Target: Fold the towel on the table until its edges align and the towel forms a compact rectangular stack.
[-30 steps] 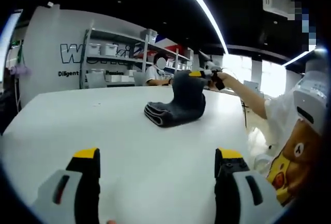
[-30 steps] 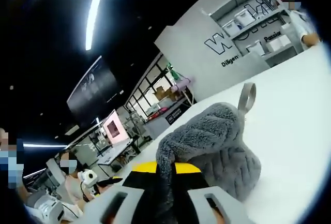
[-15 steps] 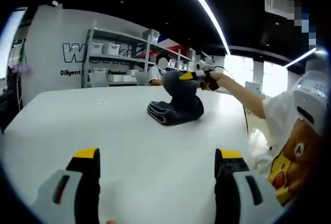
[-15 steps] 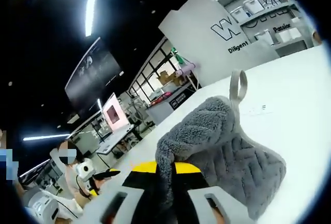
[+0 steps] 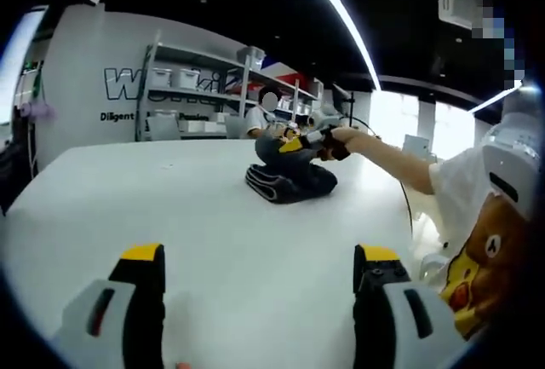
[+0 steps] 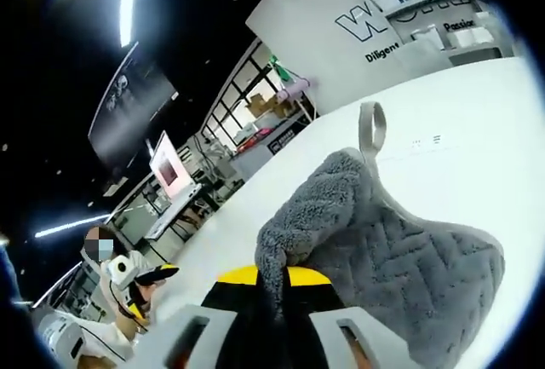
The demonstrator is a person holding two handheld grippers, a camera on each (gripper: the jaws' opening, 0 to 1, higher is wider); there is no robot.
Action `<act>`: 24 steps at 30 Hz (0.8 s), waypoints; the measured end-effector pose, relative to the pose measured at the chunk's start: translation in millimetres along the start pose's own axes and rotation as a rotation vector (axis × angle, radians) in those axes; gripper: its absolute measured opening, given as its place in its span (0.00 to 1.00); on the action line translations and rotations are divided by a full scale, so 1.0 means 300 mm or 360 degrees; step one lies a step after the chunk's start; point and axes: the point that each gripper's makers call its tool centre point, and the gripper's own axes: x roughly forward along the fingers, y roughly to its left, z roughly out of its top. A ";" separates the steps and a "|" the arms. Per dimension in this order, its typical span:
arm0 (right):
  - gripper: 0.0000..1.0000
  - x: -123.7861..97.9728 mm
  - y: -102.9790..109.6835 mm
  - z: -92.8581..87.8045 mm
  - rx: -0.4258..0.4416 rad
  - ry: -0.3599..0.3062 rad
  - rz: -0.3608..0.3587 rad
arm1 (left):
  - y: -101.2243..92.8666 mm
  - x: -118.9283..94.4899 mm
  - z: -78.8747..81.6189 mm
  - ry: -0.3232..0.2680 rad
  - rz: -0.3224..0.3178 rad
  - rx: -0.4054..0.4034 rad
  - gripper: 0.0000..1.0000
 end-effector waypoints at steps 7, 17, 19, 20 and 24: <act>0.09 0.041 -0.022 -0.032 -0.0008 0.0062 -0.0019 | 0.001 0.007 -0.004 0.0010 0.0002 -0.0005 0.96; 0.09 0.033 -0.019 -0.037 -0.0039 0.0079 -0.0048 | -0.002 0.009 -0.007 0.0015 0.0002 -0.0004 0.96; 0.10 0.029 -0.013 -0.034 -0.0044 0.0075 -0.0058 | -0.004 0.009 -0.006 0.0014 0.0002 -0.0003 0.96; 0.11 0.025 -0.003 -0.036 -0.0038 0.0067 -0.0059 | -0.004 0.009 -0.005 0.0012 0.0002 -0.0003 0.96; 0.16 0.007 0.018 -0.023 -0.0033 0.0044 -0.0045 | -0.007 0.006 0.001 0.0005 0.0003 0.0000 0.96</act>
